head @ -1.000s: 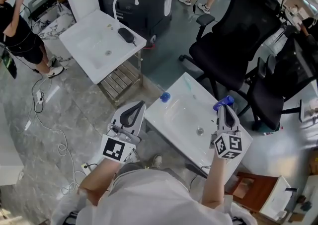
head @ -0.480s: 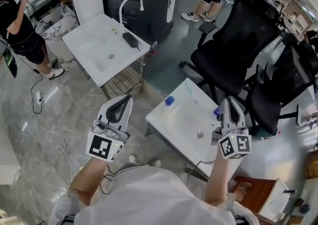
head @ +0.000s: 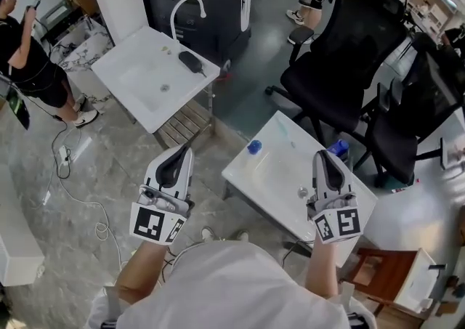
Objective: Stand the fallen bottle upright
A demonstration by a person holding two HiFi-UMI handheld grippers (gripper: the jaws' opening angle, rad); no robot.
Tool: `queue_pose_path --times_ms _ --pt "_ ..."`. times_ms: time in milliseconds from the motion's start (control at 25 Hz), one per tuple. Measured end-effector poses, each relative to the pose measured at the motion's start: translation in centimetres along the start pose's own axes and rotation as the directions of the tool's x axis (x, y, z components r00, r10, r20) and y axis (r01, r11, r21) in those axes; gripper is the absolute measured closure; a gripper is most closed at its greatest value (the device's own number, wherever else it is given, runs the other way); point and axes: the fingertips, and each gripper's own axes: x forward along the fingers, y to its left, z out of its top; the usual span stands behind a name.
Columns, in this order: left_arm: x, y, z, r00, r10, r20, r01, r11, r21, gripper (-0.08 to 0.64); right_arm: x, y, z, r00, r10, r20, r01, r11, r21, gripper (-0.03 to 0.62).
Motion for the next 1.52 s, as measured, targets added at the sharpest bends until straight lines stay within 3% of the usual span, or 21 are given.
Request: queue_pose_path --times_ms 520,1200,1520 --pt "0.5 -0.7 -1.2 0.999 -0.006 -0.048 0.005 0.999 -0.034 0.541 -3.0 -1.4 0.8 0.993 -0.114 0.003 0.114 0.993 -0.011 0.538" --pt "1.5 -2.0 -3.6 0.997 -0.022 -0.079 0.017 0.998 -0.056 0.541 -1.8 -1.1 0.7 0.996 -0.089 -0.015 0.088 0.995 -0.052 0.538" --pt "0.7 -2.1 -4.0 0.998 0.018 -0.068 -0.021 0.999 -0.047 0.541 -2.6 -1.3 -2.6 0.992 -0.111 -0.053 0.111 0.994 -0.003 0.538"
